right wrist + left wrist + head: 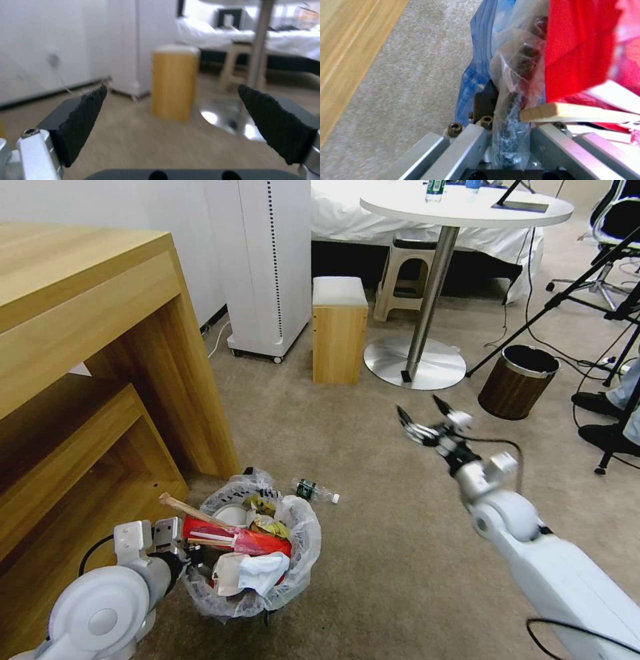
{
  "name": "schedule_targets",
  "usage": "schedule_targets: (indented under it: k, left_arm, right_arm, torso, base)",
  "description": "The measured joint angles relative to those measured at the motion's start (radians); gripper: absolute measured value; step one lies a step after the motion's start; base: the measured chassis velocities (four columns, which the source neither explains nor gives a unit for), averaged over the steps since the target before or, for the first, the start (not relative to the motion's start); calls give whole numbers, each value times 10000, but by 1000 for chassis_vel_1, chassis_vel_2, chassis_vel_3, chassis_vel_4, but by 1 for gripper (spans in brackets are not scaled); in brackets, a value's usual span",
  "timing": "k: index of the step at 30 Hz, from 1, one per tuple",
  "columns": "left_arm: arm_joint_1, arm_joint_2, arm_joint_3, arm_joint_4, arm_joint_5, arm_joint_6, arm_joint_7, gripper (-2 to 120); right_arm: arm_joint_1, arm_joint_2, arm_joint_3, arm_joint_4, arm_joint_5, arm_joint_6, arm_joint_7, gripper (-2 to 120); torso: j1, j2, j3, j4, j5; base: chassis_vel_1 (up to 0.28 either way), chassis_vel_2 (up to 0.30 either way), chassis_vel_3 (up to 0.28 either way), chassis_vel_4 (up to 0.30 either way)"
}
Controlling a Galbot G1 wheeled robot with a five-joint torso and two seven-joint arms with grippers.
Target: Pick up the trash bin and place the garbage on the floor into it.
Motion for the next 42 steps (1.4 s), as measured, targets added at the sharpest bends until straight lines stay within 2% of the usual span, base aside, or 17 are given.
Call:
schedule_targets:
  k: [1,4,8,18,20,26,31,35,42]
  left_arm:
    - [0,0,0,0,0,0,0,0]
    - [65,255,-58,-121,-206,41,-148,0]
    - [67,292,-33,-156,-255,45,-157,0]
    - [77,252,-105,-48,-250,-59,-384,0]
    - [236,261,-317,-25,-271,-134,-581,0]
    - [647,242,-749,-81,-219,-166,-631,0]
    - [1594,-77,-1717,-289,314,-210,-493,0]
    - [2200,-273,-2301,-389,535,-224,-330,0]
    - [2410,-602,-2490,-549,667,-242,-345,0]
  right_arm:
    - [0,0,0,0,0,0,0,100]
    - [-1254,321,962,4,-698,94,16,100]
    - [-1916,636,1364,-79,-1066,367,42,100]
    - [-2028,983,1552,-240,-1148,330,252,100]
    - [-1857,898,1401,-461,-1112,328,242,100]
    - [-1553,938,1054,-684,-1133,249,482,100]
    - [-1476,1350,887,-675,-1093,-32,1332,100]
    - [-1650,1559,1052,-656,-1310,-76,1528,100]
    - [-1881,1759,1192,-472,-1521,116,1586,100]
  torso:
    - [0,0,0,0,0]
    - [0,0,0,-4,-1]
    - [0,0,0,-3,-5]
    - [0,0,0,-1,-7]
    - [0,0,1,0,-6]
    - [0,0,1,-1,-7]
    - [0,-1,0,1,-6]
    - [0,-2,0,0,-5]
    - [0,-2,0,-2,-5]
  base:
    - [0,0,0,0]
    - [0,0,0,0]
    - [0,0,0,0]
    - [0,0,0,0]
    - [0,0,0,0]
    - [0,0,0,0]
    - [0,0,0,0]
    - [0,0,0,0]
    - [0,0,0,0]
